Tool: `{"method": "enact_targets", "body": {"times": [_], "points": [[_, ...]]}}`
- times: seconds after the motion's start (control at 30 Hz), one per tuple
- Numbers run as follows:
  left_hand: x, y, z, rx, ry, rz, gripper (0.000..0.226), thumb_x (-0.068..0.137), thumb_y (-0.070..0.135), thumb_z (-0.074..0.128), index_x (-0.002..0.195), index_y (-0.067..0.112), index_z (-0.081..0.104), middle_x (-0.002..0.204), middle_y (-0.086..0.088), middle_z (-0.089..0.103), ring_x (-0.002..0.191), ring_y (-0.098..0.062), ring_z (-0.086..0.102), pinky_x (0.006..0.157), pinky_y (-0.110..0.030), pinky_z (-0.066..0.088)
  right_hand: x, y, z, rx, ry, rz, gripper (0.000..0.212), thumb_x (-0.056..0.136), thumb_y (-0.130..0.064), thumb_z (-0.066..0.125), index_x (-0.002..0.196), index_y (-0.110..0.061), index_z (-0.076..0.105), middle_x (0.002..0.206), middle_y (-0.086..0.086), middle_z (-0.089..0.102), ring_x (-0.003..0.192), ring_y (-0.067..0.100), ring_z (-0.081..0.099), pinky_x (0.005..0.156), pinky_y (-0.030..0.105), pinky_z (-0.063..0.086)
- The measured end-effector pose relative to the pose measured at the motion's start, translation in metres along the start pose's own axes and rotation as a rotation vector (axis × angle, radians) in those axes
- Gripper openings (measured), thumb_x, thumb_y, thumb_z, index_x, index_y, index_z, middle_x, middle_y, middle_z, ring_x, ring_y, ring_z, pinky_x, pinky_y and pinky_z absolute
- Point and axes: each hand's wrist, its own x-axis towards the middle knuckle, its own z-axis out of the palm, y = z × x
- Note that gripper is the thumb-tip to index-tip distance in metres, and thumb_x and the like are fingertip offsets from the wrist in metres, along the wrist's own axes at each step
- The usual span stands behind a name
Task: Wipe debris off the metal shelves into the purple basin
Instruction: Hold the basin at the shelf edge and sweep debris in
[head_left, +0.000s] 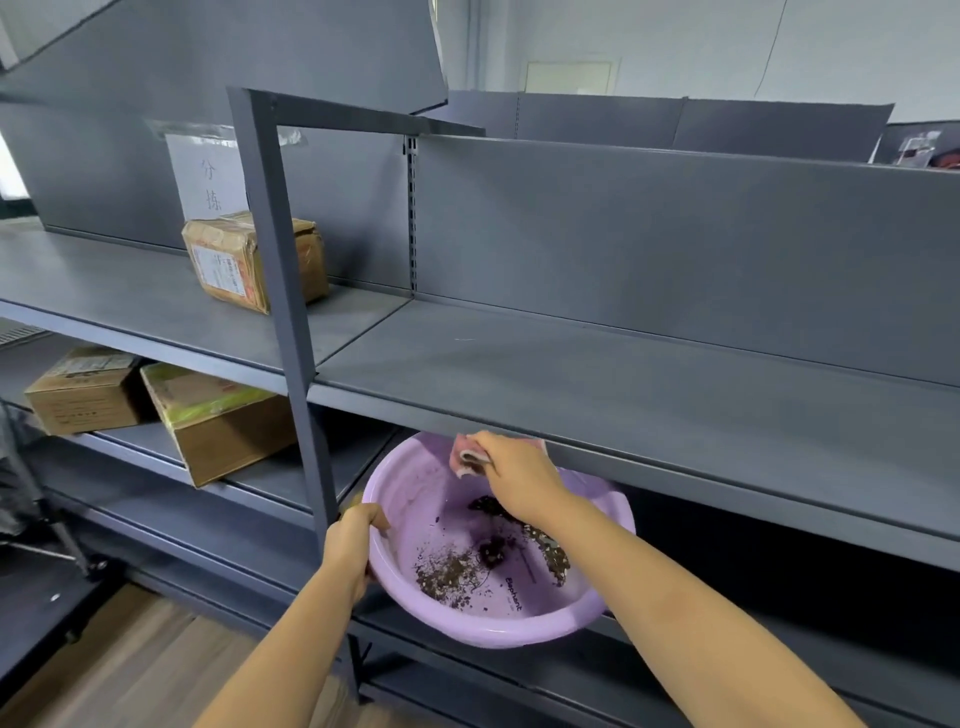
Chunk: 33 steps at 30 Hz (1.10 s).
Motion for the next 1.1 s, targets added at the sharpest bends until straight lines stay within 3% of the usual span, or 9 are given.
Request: {"method": "enact_targets", "body": {"times": [0.1, 0.2, 0.3, 0.63, 0.73, 0.83, 0.9, 1.03, 1.1], "points": [[-0.011, -0.011, 0.0, -0.004, 0.003, -0.001, 0.028, 0.063, 0.003, 0.051, 0.09, -0.003, 0.057, 0.089, -0.023, 0.059, 0.073, -0.035, 0.053, 0.056, -0.033, 0.045, -0.021, 0.004, -0.007, -0.064, 0.007, -0.034, 0.03, 0.096, -0.01, 0.039, 0.12, -0.021, 0.053, 0.127, 0.0, 0.058, 0.109, 0.025, 0.055, 0.074, 0.028, 0.031], [-0.031, -0.022, 0.001, -0.02, 0.018, 0.01, 0.024, 0.067, 0.002, 0.05, 0.09, -0.004, 0.057, 0.086, -0.022, 0.058, 0.069, -0.033, 0.052, 0.052, -0.03, 0.042, -0.043, 0.014, -0.009, -0.037, 0.019, -0.02, 0.03, 0.096, -0.012, 0.04, 0.121, -0.023, 0.052, 0.129, -0.001, 0.057, 0.112, 0.026, 0.054, 0.078, 0.028, 0.035], [-0.057, -0.038, 0.0, -0.037, 0.037, 0.006, 0.015, 0.07, 0.001, 0.05, 0.083, -0.001, 0.056, 0.084, -0.021, 0.057, 0.067, -0.033, 0.051, 0.051, -0.031, 0.041, -0.076, 0.025, -0.007, -0.019, 0.01, 0.039, 0.029, 0.096, -0.01, 0.04, 0.115, -0.027, 0.054, 0.12, -0.002, 0.062, 0.105, 0.024, 0.058, 0.088, 0.038, 0.046], [-0.169, -0.097, -0.023, -0.104, 0.116, -0.032, 0.009, 0.068, 0.002, 0.051, 0.076, 0.0, 0.055, 0.082, -0.019, 0.059, 0.07, -0.033, 0.052, 0.062, -0.038, 0.046, -0.187, 0.037, -0.025, -0.098, 0.084, 0.018, 0.026, 0.091, -0.014, 0.045, 0.099, -0.035, 0.057, 0.096, -0.01, 0.062, 0.084, 0.019, 0.057, 0.072, 0.036, 0.048], [-0.183, -0.094, -0.035, -0.108, 0.107, -0.011, 0.021, 0.061, 0.007, 0.053, 0.08, -0.001, 0.057, 0.086, -0.021, 0.061, 0.074, -0.035, 0.055, 0.071, -0.044, 0.05, -0.197, 0.037, -0.044, -0.125, 0.153, -0.02, 0.027, 0.091, -0.006, 0.044, 0.104, -0.026, 0.056, 0.105, -0.006, 0.061, 0.094, 0.02, 0.056, 0.071, 0.033, 0.041], [-0.176, -0.081, -0.043, -0.099, 0.058, 0.024, 0.072, 0.032, 0.02, 0.058, 0.1, -0.001, 0.062, 0.103, -0.025, 0.066, 0.086, -0.041, 0.061, 0.082, -0.059, 0.051, -0.201, 0.038, -0.067, -0.18, 0.221, -0.061, 0.031, 0.089, -0.003, 0.045, 0.109, -0.024, 0.057, 0.111, -0.007, 0.06, 0.1, 0.019, 0.056, 0.068, 0.028, 0.032], [-0.159, -0.074, -0.047, -0.098, 0.036, 0.045, 0.091, 0.023, 0.023, 0.058, 0.111, 0.001, 0.06, 0.111, -0.026, 0.064, 0.097, -0.045, 0.062, 0.081, -0.063, 0.05, -0.203, 0.041, -0.085, -0.245, 0.24, -0.062, 0.031, 0.092, -0.006, 0.046, 0.117, -0.021, 0.055, 0.118, -0.002, 0.06, 0.105, 0.02, 0.056, 0.077, 0.029, 0.039], [-0.167, -0.03, -0.038, -0.199, 0.056, 0.081, 0.096, 0.025, 0.019, 0.058, 0.121, 0.007, 0.056, 0.116, -0.02, 0.062, 0.102, -0.045, 0.059, 0.077, -0.06, 0.052, -0.196, 0.049, -0.117, -0.298, 0.292, -0.015, 0.029, 0.095, -0.014, 0.043, 0.12, -0.022, 0.054, 0.123, 0.0, 0.058, 0.109, 0.022, 0.055, 0.075, 0.029, 0.036], [-0.19, -0.002, -0.021, -0.244, 0.053, 0.108, 0.074, 0.045, 0.016, 0.058, 0.119, 0.01, 0.054, 0.112, -0.016, 0.06, 0.096, -0.04, 0.059, 0.073, -0.053, 0.055, -0.191, 0.055, -0.131, -0.289, 0.343, 0.007, 0.026, 0.094, -0.014, 0.045, 0.115, -0.024, 0.057, 0.118, -0.002, 0.06, 0.104, 0.022, 0.056, 0.069, 0.027, 0.03]]}}
